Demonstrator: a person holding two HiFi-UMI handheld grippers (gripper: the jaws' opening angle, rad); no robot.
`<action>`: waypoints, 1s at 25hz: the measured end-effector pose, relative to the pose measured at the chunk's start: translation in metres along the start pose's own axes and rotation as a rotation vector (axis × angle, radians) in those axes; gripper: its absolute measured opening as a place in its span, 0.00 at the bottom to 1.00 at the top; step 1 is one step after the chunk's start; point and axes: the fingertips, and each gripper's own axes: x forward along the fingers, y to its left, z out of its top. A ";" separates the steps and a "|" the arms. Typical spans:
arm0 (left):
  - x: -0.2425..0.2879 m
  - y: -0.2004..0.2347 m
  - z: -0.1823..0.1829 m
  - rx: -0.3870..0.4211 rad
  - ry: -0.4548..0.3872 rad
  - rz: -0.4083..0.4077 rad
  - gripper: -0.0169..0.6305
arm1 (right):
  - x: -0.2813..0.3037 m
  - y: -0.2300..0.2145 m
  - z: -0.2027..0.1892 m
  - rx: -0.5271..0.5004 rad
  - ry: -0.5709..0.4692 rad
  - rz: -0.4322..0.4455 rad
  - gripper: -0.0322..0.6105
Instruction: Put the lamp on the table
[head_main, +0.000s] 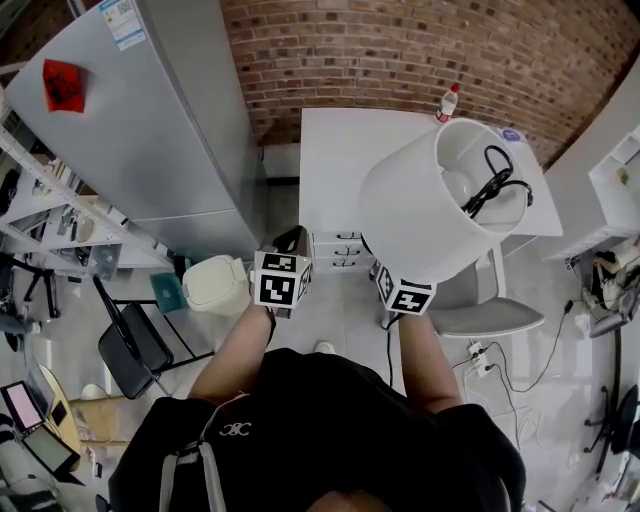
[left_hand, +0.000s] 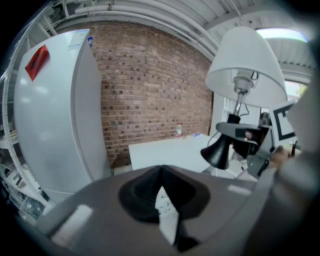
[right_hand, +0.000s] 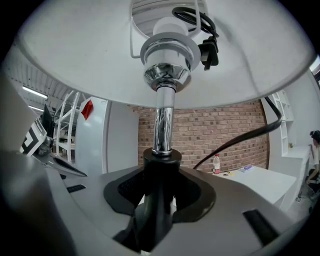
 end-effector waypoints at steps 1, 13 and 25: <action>0.004 0.001 0.001 -0.003 0.002 0.001 0.03 | 0.004 -0.002 -0.001 0.000 0.003 0.002 0.25; 0.059 0.034 0.008 -0.026 0.005 -0.025 0.03 | 0.063 0.006 -0.008 0.030 -0.007 0.057 0.25; 0.159 0.126 0.073 -0.023 -0.051 -0.064 0.02 | 0.198 0.013 0.014 0.021 -0.032 0.029 0.25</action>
